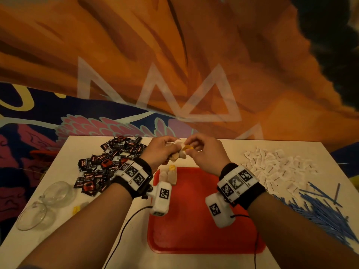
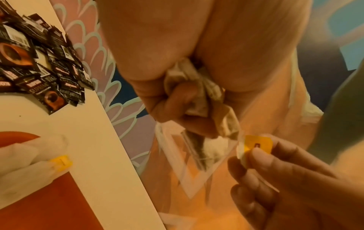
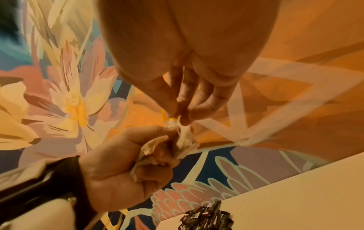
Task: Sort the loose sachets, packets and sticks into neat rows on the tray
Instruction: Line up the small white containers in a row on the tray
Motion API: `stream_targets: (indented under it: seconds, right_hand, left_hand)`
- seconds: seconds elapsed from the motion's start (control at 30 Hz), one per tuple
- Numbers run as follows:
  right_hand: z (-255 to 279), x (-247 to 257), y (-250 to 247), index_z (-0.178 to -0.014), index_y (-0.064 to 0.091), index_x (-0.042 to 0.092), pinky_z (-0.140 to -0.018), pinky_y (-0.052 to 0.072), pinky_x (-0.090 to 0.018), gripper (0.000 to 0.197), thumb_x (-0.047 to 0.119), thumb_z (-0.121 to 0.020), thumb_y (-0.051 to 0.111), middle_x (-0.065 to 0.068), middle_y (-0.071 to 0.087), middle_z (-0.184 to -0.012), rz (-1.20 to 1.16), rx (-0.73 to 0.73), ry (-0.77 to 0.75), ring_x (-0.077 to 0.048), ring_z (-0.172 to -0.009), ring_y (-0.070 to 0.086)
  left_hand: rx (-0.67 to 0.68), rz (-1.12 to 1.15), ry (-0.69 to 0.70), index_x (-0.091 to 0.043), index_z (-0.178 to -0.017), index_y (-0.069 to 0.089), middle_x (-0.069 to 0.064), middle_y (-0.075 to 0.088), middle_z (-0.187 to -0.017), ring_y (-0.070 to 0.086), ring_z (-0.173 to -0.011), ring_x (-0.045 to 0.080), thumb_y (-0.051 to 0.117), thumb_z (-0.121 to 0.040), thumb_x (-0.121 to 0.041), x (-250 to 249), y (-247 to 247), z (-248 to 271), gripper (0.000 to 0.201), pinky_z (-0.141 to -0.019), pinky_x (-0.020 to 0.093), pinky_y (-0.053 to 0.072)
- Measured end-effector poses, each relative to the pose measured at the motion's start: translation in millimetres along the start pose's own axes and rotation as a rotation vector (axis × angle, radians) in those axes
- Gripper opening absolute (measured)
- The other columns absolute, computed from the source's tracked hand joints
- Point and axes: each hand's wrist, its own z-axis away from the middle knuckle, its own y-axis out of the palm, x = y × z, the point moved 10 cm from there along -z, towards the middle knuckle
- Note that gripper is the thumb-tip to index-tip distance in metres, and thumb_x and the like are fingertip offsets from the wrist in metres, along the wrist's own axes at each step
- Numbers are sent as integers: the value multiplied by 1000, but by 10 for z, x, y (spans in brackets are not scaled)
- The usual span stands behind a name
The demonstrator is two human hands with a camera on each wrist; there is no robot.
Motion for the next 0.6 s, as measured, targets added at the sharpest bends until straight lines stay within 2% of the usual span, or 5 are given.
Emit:
stream_targets:
  seconds: [0.1,0.2,0.3,0.4,0.6]
  right_hand:
    - [-47,-53,-42,-74,56,28,-57,39,-14,28,8,-79,75,10,59,-72,17,-21,42,-2,-54,53]
    - [-63,-64,-41,-74,62,28,-55,41,-10,24,10,-80,76,10,61,-74,27,-14,53,0,-56,54]
    - [-76,-89,-53,-76,68,26,-54,40,-4,19,11,-81,77,11,63,-73,15,-51,51,4,-54,54]
    - [-73,-149,-57,-75,70,25,-53,40,-4,18,10,-81,77,10,63,-66,-7,-101,71,7,-51,54]
    - [-67,-272,-40,-72,68,27,-54,41,-3,18,14,-78,80,13,65,-66,-58,-165,121,7,-55,59]
  left_hand:
    - [25,-20,4,-12,-105,67,26,66,-85,46,-55,17,61,-97,-15,11,47,21,11,-42,21,29]
    - [47,-22,-2,-13,-101,68,30,68,-92,45,-55,16,59,-98,-15,17,97,44,10,-41,20,29]
    - [43,-7,-24,-12,-97,69,20,62,-78,43,-52,16,56,-98,-12,49,114,55,13,-41,20,27]
    - [59,95,-55,-10,-96,67,12,54,-70,44,-46,14,54,-99,-10,77,151,80,14,-41,19,25]
    - [43,127,-20,-12,-99,65,6,60,-64,47,-41,10,60,-97,-13,80,190,99,5,-39,18,26]
